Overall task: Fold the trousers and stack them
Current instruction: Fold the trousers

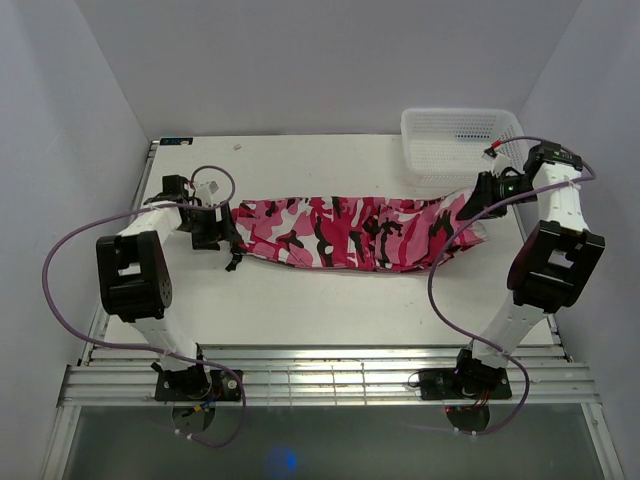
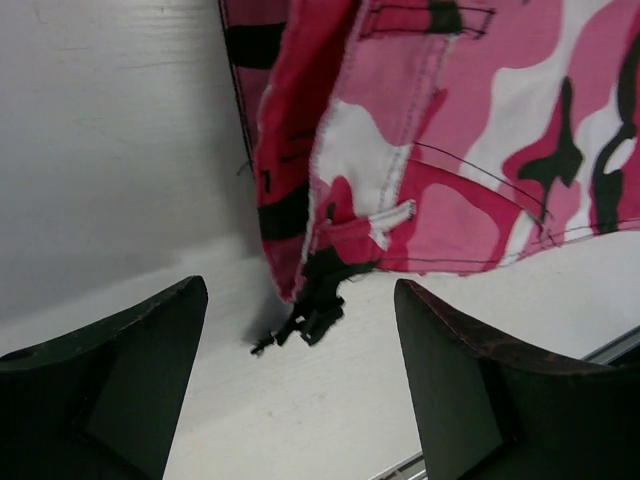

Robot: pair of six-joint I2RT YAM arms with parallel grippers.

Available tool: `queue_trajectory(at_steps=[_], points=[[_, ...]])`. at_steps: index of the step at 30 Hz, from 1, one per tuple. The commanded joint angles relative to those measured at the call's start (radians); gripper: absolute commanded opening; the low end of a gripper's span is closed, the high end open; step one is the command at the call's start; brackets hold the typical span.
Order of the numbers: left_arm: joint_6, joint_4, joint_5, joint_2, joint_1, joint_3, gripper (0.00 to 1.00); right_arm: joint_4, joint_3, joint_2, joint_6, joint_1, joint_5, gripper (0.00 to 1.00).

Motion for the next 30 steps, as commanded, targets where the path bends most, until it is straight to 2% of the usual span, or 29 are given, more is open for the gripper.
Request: queue_trajectory(at_steps=[1, 6, 8, 9, 10, 13, 14, 17, 24, 30], points=[[-0.013, 0.05, -0.039, 0.085, -0.001, 0.029, 0.86, 0.029, 0.022, -0.065, 0.115, 0.056, -0.111, 0.08], [-0.053, 0.122, 0.027, 0.173, 0.0, 0.057, 0.78, 0.12, -0.009, -0.067, 0.241, 0.143, -0.114, 0.08], [-0.079, 0.135, 0.064, 0.202, -0.001, 0.057, 0.71, 0.167, -0.012, -0.062, 0.283, 0.175, -0.112, 0.08], [-0.082, 0.138, 0.106, 0.208, -0.001, 0.051, 0.65, 0.183, -0.008, -0.058, 0.324, 0.207, -0.108, 0.08], [-0.082, 0.138, 0.134, 0.208, -0.001, 0.043, 0.5, 0.2, -0.003, -0.056, 0.346, 0.226, -0.106, 0.08], [-0.074, 0.135, 0.202, 0.19, -0.003, -0.021, 0.32, 0.289, 0.017, -0.059, 0.461, 0.295, -0.08, 0.08], [-0.062, 0.129, 0.208, 0.17, -0.001, -0.038, 0.18, 0.337, 0.018, -0.062, 0.502, 0.31, -0.076, 0.08], [-0.016, 0.084, 0.182, 0.13, -0.003, -0.089, 0.0, 0.404, 0.028, -0.079, 0.617, 0.392, -0.045, 0.08], [0.053, 0.006, 0.154, 0.053, -0.003, -0.133, 0.0, 0.519, 0.04, -0.033, 0.751, 0.586, 0.024, 0.08], [0.056, 0.001, 0.137, 0.055, -0.003, -0.142, 0.0, 0.62, 0.098, 0.057, 0.864, 0.753, 0.046, 0.08]])
